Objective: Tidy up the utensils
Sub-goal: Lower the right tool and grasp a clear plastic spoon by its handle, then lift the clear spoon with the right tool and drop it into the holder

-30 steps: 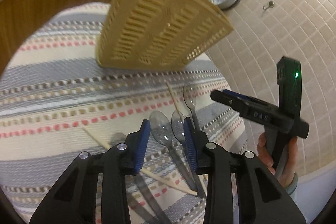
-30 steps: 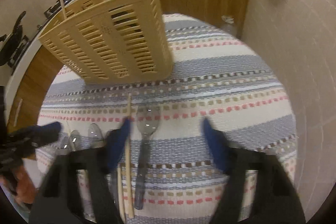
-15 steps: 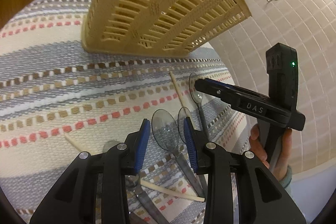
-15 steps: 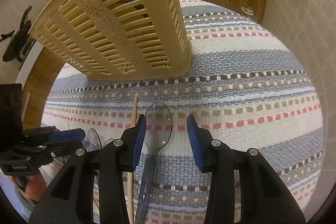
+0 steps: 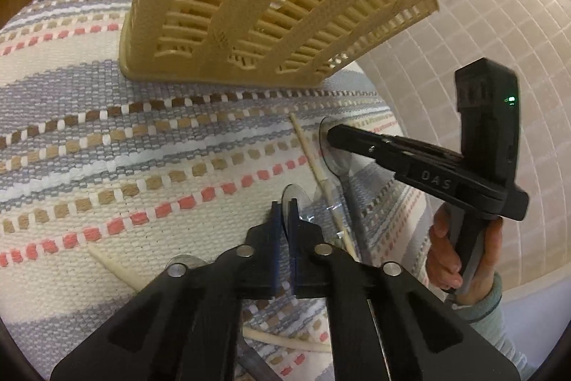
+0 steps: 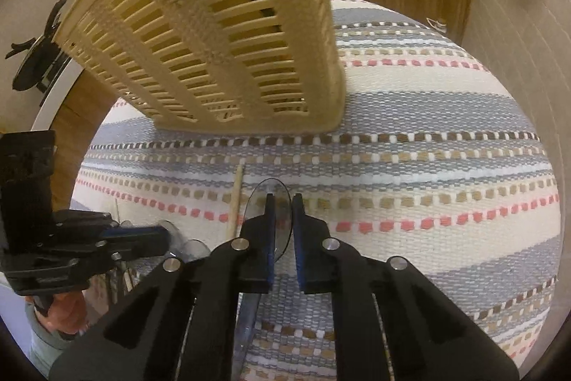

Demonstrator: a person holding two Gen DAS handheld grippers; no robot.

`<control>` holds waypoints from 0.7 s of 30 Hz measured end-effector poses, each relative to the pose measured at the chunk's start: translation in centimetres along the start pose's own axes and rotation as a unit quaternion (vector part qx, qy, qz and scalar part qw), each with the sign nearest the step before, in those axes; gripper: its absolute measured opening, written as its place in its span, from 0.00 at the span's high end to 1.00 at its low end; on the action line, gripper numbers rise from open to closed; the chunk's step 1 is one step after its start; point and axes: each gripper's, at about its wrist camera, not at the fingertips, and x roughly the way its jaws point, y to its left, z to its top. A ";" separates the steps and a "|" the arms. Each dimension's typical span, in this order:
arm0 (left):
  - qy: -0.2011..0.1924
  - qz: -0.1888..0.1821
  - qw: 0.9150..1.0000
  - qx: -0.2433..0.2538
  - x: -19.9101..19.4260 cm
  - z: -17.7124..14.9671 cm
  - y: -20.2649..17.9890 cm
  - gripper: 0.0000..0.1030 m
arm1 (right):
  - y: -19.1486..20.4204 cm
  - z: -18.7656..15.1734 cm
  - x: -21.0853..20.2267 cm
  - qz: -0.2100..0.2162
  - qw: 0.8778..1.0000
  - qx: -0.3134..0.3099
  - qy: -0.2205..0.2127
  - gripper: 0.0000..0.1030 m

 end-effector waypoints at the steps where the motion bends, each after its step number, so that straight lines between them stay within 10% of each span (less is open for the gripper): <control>1: -0.003 0.001 1.000 0.002 0.1 0.0 -0.1 0.99 | 0.1 0.0 0.0 0.000 1.000 -0.001 -0.001 0.95; 15: -0.084 0.043 0.995 0.036 -2.9 -0.2 -2.3 0.99 | 1.2 -0.5 -2.2 -0.006 1.000 -0.023 -0.015 0.98; 21: -0.078 0.038 0.996 0.029 -3.1 0.1 -1.6 0.99 | 0.2 0.1 -1.1 -0.008 1.000 0.010 0.019 0.71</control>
